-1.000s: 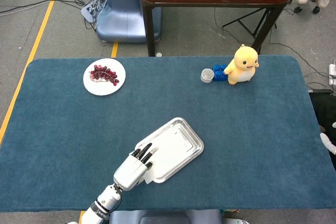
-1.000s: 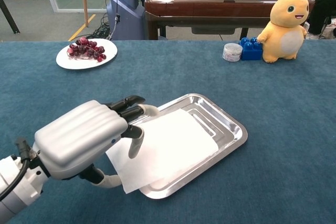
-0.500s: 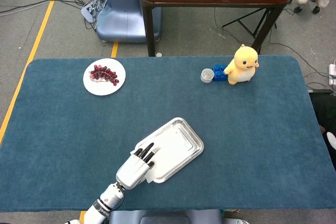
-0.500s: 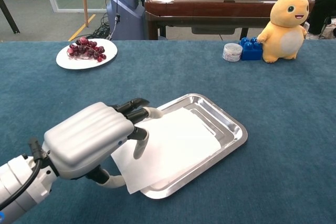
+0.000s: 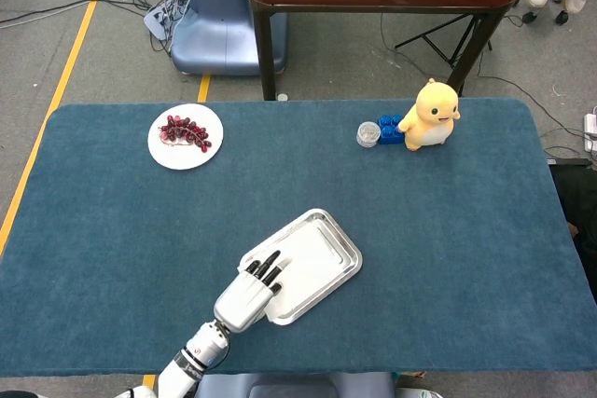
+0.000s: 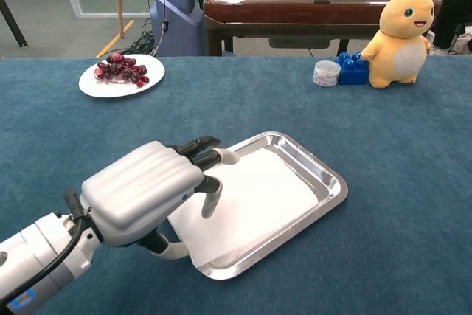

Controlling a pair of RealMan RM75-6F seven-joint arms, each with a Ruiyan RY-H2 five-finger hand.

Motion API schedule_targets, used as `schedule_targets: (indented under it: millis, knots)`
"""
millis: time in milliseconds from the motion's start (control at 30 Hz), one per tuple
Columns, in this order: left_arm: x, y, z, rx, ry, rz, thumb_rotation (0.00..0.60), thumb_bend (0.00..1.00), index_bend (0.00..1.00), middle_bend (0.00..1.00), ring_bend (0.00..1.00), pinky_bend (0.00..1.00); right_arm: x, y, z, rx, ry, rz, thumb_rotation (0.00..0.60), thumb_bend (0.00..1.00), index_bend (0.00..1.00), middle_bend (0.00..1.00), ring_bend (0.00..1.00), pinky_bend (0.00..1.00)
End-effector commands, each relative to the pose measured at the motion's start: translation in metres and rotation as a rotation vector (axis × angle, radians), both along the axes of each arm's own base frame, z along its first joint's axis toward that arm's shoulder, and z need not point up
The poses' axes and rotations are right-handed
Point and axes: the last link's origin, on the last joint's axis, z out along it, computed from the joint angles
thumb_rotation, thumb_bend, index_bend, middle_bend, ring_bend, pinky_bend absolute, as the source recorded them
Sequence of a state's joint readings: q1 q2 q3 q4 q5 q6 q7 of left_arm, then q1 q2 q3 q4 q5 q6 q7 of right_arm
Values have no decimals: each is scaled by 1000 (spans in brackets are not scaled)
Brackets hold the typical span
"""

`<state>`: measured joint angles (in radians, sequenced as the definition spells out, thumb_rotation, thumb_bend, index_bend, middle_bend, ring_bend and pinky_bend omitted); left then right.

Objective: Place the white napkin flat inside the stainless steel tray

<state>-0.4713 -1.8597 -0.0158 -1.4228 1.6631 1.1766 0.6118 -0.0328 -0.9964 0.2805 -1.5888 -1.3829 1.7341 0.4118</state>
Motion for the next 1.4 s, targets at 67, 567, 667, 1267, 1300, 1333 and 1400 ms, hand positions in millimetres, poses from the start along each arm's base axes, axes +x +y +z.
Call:
schedule_targets:
  millis: [67, 567, 667, 1267, 1300, 1333, 1400]
  knots:
    - [2, 2, -1, 5, 5, -5, 600, 105, 523, 144, 64, 311, 0, 0, 1, -4, -2, -1, 600, 189, 520, 306, 185, 103]
    - [6, 10, -7, 22, 31, -9, 600, 106, 515, 144, 64, 311, -2, 0, 3, -12, -5, -6, 600, 188, 520, 306, 185, 103]
    - [6, 10, -8, 23, 41, -13, 600, 106, 512, 144, 64, 311, -2, 0, 3, -14, -6, -7, 600, 189, 520, 306, 185, 103]
    - [10, 14, -11, 36, 64, -33, 600, 105, 494, 144, 64, 311, -3, -1, 4, -14, -9, -10, 600, 188, 520, 306, 185, 103]
    - [10, 15, -10, 39, 67, -36, 600, 105, 489, 144, 64, 311, -3, -1, 4, -14, -8, -10, 600, 188, 520, 306, 185, 103]
    - [10, 15, -10, 43, 71, -39, 600, 105, 485, 144, 64, 311, -3, -1, 4, -14, -9, -10, 600, 188, 520, 306, 185, 103]
    - [11, 15, -8, 55, 79, -45, 600, 105, 480, 144, 64, 311, -3, -1, 4, -13, -9, -9, 600, 189, 520, 306, 185, 103]
